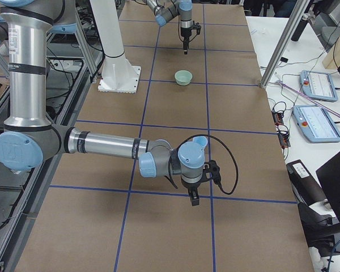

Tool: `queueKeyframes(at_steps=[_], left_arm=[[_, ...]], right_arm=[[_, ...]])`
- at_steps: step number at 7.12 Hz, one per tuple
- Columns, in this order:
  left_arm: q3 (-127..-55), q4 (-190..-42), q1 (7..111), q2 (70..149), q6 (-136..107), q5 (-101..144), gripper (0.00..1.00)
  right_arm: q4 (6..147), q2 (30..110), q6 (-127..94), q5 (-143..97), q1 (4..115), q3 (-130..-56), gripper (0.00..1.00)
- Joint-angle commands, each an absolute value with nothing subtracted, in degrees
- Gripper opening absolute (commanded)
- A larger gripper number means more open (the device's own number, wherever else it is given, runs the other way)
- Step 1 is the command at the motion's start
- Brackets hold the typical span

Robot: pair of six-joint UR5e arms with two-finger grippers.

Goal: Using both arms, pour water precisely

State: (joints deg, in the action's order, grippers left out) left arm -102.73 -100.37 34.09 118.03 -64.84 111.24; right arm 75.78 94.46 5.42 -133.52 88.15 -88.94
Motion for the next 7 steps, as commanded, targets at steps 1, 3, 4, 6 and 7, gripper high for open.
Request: queueKeyframes(at_steps=[1, 3, 4, 6, 7], left_arm=[[-95.4, -96.77, 30.32, 128.88, -73.96, 107.75, 1.0], [-91.76, -96.77, 30.23, 131.31, -77.17, 107.67, 0.98], [-90.97, -96.77, 30.15, 131.22, -76.99, 107.58, 0.97], [-89.22, -97.12, 27.79, 131.48, -76.82, 105.39, 0.94], [-89.21, -97.21, 27.69, 131.48, -76.82, 105.29, 0.84]], right_arm=[[75.76, 94.48, 5.45, -133.51, 88.15, -88.77, 1.0], [75.76, 94.39, 5.36, -133.51, 88.15, -88.86, 1.0], [75.76, 94.39, 5.36, -133.51, 88.15, -88.86, 1.0], [75.76, 94.48, 5.36, -133.51, 88.15, -88.77, 1.0], [75.76, 94.48, 5.36, -133.51, 88.07, -88.77, 1.0]])
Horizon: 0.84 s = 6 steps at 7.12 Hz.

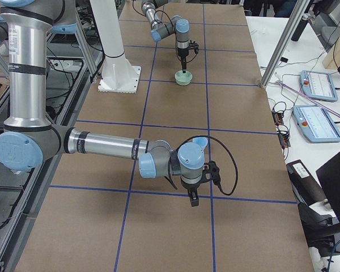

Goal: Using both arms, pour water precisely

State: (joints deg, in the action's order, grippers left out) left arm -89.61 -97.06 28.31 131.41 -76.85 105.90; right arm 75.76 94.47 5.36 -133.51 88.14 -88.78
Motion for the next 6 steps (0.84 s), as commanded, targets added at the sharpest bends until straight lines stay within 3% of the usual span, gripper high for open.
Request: queueKeyframes(at_steps=[1, 2, 6], left_arm=[[-89.21, -97.21, 27.6, 131.4, -76.73, 105.29, 0.51], [-89.3, -97.29, 27.6, 131.57, -74.99, 105.38, 0.01], [-92.35, -96.68, 27.68, 131.75, -74.44, 105.73, 0.0]], right_arm=[[75.76, 94.48, 5.36, -133.51, 88.15, -88.77, 1.0], [75.67, 94.57, 5.1, -133.51, 88.15, -89.03, 1.0], [75.67, 94.66, 5.27, -133.51, 88.15, -88.95, 1.0]])
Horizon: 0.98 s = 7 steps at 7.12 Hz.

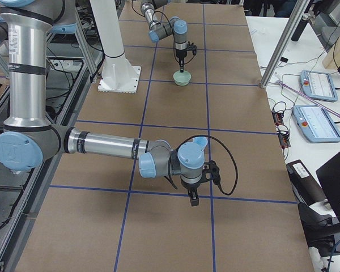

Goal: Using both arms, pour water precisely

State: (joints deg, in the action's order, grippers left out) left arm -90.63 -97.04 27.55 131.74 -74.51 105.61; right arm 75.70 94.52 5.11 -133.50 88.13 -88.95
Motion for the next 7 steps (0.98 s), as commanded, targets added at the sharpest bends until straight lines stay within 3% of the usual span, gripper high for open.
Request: queueKeyframes(at_steps=[1, 3, 5, 7], left_arm=[[-95.16, -95.9, 28.47, 131.31, -74.36, 105.82, 0.0], [-100.43, -90.99, 33.19, 129.83, -72.44, 111.41, 0.0], [-109.73, -90.35, 36.97, 118.54, -60.79, 112.58, 0.0], [-113.1, -91.05, 45.74, 108.16, -47.0, 119.93, 0.0]], right_arm=[[75.67, 94.66, 5.19, -133.51, 88.15, -88.86, 1.0], [75.67, 95.01, 5.18, -133.5, 88.15, -88.42, 1.0], [75.59, 95.97, 5.54, -133.59, 88.15, -89.03, 1.0], [75.59, 95.98, 5.54, -133.59, 88.15, -89.03, 1.0]])
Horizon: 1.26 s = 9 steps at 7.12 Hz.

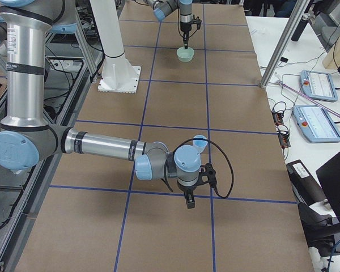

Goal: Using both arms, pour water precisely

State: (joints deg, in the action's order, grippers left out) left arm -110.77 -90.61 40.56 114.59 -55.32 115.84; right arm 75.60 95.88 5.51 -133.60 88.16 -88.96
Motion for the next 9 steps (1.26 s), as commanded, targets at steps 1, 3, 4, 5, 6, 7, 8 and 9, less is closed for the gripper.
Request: queueKeyframes(at_steps=[1, 3, 4, 5, 6, 7, 8, 9], left_arm=[[-113.29, -91.32, 50.32, 103.76, -38.41, 121.97, 0.0], [-111.89, -91.41, 58.41, 97.33, -25.63, 124.7, 0.0], [-110.67, -91.41, 61.23, 94.86, -20.88, 126.54, 0.0], [-109.0, -92.54, 63.09, 93.18, -18.13, 127.26, 0.0], [-106.2, -96.64, 63.98, 91.6, -16.8, 127.35, 0.0], [-102.34, -101.46, 63.9, 91.41, -16.79, 128.31, 0.0], [-99.0, -106.91, 63.9, 91.15, -17.14, 129.28, 0.0], [-96.35, -110.09, 63.81, 90.88, -17.4, 129.81, 0.0]], right_arm=[[75.59, 95.98, 5.54, -133.59, 88.15, -89.03, 1.0], [75.59, 95.98, 5.54, -133.59, 88.07, -89.03, 1.0], [75.59, 95.89, 5.97, -133.51, 88.15, -88.86, 1.0], [75.59, 95.89, 7.11, -133.51, 88.15, -88.6, 1.0], [75.59, 95.89, 7.12, -133.51, 88.15, -88.51, 1.0], [75.59, 95.89, 7.21, -133.51, 88.15, -88.68, 1.0], [75.59, 95.8, 7.21, -133.51, 88.15, -88.68, 1.0], [75.59, 95.89, 7.21, -133.59, 88.15, -88.77, 1.0]])
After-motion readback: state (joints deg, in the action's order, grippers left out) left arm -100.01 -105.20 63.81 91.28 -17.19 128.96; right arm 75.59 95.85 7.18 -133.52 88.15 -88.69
